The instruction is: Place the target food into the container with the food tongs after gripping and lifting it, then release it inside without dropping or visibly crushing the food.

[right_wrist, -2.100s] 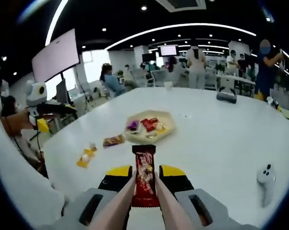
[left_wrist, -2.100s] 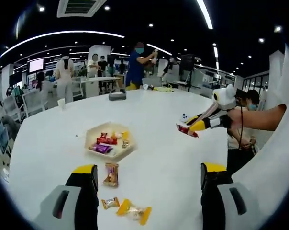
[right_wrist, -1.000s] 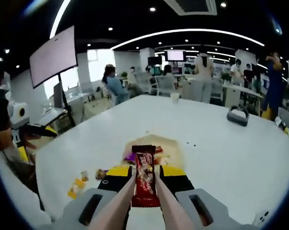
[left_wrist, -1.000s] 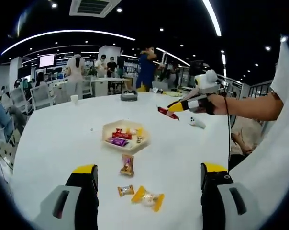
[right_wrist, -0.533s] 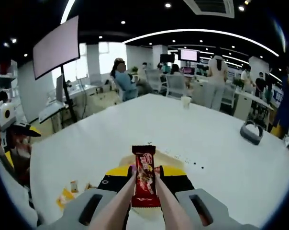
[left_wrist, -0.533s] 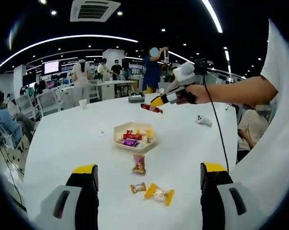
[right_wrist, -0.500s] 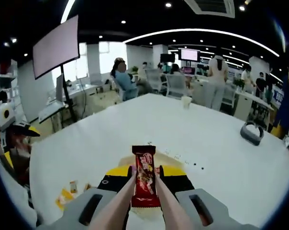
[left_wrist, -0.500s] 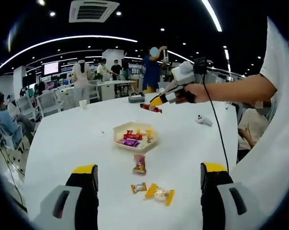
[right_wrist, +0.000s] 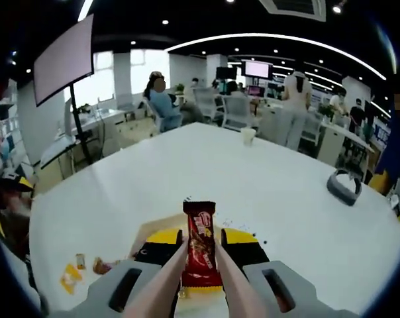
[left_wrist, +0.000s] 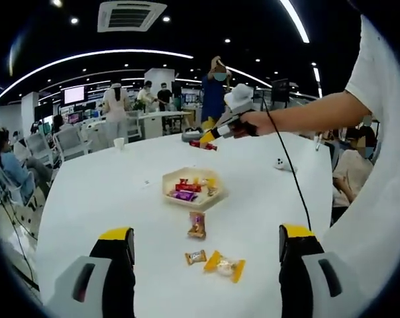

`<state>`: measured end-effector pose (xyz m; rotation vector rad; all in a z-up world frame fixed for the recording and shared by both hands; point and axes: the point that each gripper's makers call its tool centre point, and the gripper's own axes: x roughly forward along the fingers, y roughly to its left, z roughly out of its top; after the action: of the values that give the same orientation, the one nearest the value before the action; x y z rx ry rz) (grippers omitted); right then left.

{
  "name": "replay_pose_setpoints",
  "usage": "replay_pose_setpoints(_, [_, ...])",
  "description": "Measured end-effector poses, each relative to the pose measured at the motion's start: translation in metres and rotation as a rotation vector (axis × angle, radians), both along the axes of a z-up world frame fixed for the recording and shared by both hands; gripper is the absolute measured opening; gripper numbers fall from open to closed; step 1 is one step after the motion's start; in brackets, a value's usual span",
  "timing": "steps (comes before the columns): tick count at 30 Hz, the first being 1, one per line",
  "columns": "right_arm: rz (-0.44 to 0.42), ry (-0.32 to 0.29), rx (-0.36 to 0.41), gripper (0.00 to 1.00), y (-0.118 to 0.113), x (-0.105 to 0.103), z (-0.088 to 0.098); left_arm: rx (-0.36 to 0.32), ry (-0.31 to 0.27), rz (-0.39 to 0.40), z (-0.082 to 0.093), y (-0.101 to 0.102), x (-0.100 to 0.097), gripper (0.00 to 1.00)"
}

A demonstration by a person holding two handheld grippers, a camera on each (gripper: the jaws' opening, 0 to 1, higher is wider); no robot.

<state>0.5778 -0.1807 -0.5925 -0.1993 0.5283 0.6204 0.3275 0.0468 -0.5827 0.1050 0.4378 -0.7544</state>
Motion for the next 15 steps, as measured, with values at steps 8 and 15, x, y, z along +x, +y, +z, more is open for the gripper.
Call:
replay_pose_setpoints(8, [0.011, -0.004, -0.032, 0.22, -0.001, 0.011, -0.004, -0.113, -0.05, 0.067, 0.009, 0.007, 0.0, 0.98])
replay_pose_setpoints(15, [0.022, -0.015, -0.032, 0.22, 0.003, 0.019, -0.001, -0.097, -0.033, 0.104, 0.005, 0.015, -0.003, 0.98])
